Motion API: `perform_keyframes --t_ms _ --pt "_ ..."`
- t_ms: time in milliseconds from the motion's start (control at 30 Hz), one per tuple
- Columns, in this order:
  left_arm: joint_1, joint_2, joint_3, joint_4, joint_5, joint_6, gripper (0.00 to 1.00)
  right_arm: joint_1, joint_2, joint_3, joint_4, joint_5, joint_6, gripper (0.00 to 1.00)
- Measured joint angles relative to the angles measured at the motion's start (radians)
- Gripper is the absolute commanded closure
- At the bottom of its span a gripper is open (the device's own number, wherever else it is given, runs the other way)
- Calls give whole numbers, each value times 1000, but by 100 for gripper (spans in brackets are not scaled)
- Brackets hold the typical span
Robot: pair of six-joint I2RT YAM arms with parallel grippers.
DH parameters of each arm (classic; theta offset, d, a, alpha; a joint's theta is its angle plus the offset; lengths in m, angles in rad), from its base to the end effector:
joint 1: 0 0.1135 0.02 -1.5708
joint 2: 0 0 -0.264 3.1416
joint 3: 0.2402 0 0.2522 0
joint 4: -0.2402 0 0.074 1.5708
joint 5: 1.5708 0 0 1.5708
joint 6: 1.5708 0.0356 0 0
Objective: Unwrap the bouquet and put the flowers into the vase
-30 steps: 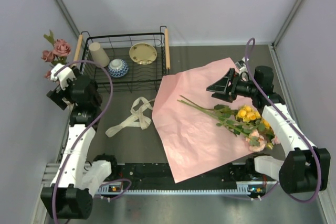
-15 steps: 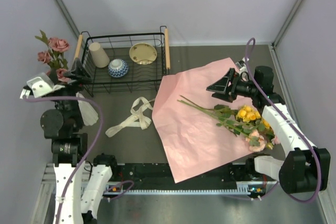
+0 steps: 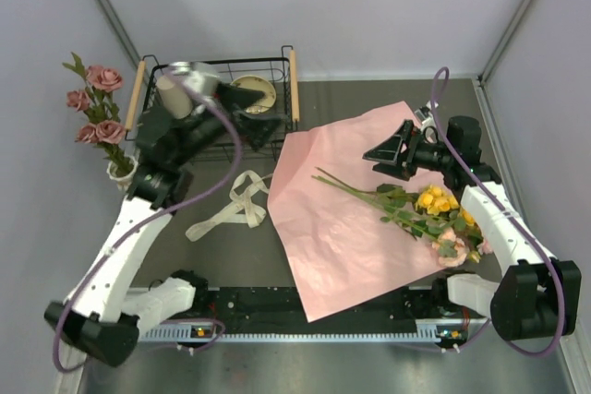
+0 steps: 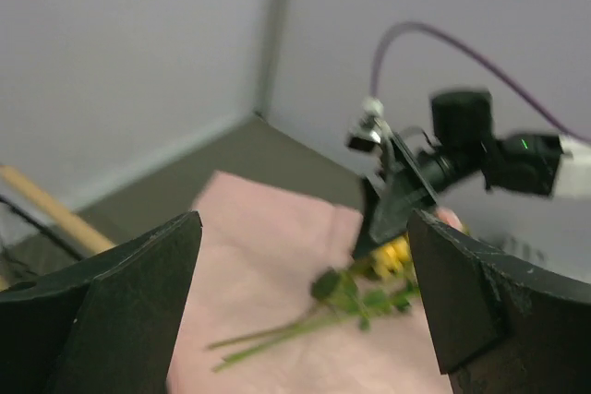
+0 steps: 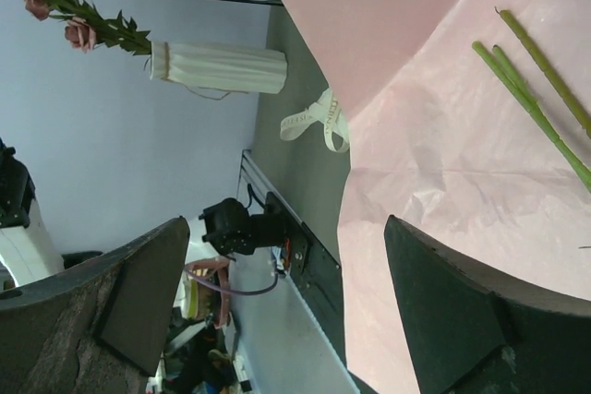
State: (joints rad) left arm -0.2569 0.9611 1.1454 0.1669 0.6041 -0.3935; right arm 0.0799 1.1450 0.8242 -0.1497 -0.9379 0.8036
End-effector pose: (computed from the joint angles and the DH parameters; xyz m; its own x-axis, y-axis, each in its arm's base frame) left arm 0.1841 -0.0693 0.4693 0.0293 -0.3340 -0.9421 0.7971 0.5765 -0.1795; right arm 0.2440 0.0483 0.2905 -0.8634 0.3580 -0.3556 -0.2047 0.3955 0.8954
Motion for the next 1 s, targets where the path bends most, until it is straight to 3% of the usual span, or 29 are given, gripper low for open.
perform_keyframes --t_ms 100,167,400,500,667,800,933,1000 --pt "-242 118 40 -122 -10 104 2 0 0 0 -3 5 0 14" --pt "-344 177 54 -166 -15 147 3 0 0 0 -14 18 -1 15" --pt "-541 360 116 -274 -204 265 3 0 -96 1 -196 278 -78 15" --pt "-564 497 217 -365 -270 248 11 0 -153 2 -273 452 -72 15" --pt "-557 647 316 -489 -340 207 12 1 -183 -48 -343 642 34 19" --pt "-557 635 285 -537 -378 196 12 30 -190 -145 -374 709 145 30" --pt "-557 534 169 -520 -412 195 12 95 -185 -211 -378 730 269 35" --pt "-557 472 109 -515 -421 194 12 132 -178 -232 -362 747 329 44"
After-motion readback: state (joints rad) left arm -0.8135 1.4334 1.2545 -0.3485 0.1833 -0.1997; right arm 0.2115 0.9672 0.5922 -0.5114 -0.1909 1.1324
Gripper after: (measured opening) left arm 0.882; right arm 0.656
